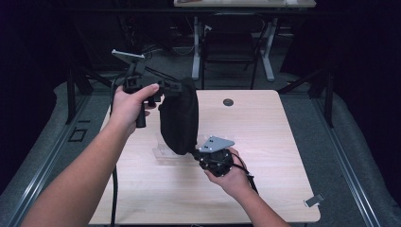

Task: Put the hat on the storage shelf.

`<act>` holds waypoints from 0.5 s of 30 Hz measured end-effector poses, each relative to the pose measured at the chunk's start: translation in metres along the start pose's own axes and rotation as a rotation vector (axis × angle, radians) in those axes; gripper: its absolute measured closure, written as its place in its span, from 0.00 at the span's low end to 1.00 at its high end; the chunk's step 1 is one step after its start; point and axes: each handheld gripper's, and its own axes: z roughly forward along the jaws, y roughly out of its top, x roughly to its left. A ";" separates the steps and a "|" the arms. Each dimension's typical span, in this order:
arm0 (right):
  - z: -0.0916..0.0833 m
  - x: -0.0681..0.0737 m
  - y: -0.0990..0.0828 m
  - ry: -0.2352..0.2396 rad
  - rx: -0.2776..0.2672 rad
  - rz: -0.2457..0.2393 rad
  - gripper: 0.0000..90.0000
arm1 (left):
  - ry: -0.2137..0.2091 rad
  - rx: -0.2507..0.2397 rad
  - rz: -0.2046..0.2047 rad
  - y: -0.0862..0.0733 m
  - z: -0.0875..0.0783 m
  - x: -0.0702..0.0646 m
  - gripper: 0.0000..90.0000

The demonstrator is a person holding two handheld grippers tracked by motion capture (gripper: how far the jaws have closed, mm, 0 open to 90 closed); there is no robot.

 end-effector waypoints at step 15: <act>0.003 -0.010 -0.020 0.001 0.036 0.062 0.94 | 0.060 -0.010 -0.017 -0.009 -0.025 0.034 0.69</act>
